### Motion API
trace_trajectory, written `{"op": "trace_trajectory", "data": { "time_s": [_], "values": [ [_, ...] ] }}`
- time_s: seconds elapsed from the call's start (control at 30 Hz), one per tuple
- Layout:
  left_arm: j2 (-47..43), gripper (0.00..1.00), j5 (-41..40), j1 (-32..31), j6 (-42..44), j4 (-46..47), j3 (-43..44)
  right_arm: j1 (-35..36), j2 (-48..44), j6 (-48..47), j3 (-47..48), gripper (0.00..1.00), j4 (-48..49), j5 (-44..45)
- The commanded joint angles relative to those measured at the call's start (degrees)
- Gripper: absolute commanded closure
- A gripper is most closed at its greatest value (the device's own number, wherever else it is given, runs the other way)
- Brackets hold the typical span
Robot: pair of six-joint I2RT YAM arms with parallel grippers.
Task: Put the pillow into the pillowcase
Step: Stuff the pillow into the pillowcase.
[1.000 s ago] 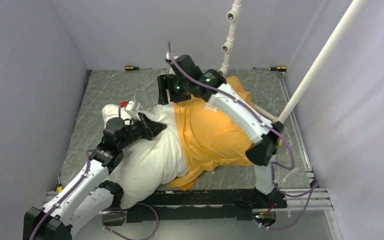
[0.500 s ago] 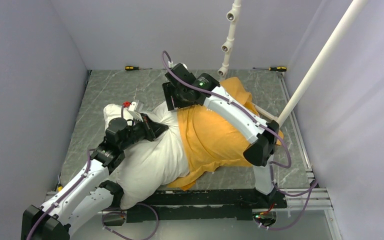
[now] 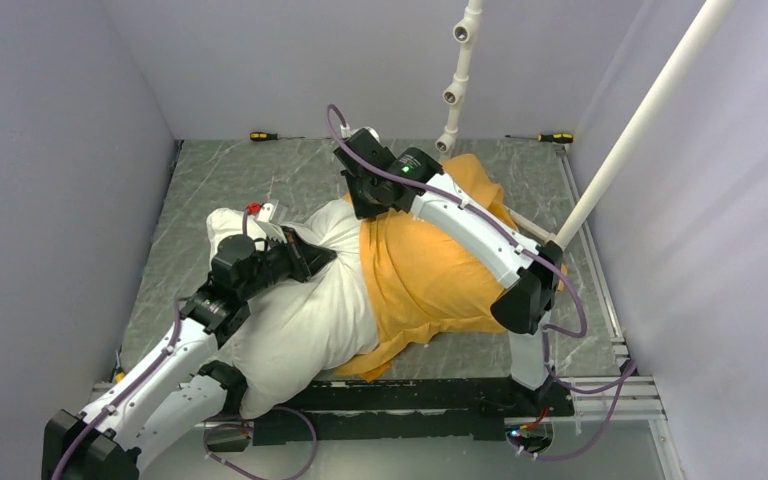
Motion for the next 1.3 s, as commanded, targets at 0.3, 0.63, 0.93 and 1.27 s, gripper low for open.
{"op": "trace_trajectory", "data": {
  "time_s": [0.3, 0.63, 0.93, 1.27],
  "values": [
    [0.2, 1.0, 1.1, -2.2, -0.5, -6.2, 8.8, 0.5, -10.0, 6.8, -3.2, 1.0, 27.1, -43.9],
    [-5.8, 1.0, -5.2, -2.3, 3.8, 2.0, 17.2, 7.0, -1.6, 22.8, 6.7, 1.0, 47.4, -63.9],
    [-10.4, 1.0, -20.6, -2.4, 9.3, -3.0, 17.9, 11.6, -3.7, 29.7, 1.3, 1.0, 59.3, -64.9],
    [-10.5, 1.0, -35.7, -2.4, 14.9, -6.7, 12.4, 17.7, -11.9, 24.5, -18.2, 1.0, 57.8, -59.0]
  ]
}}
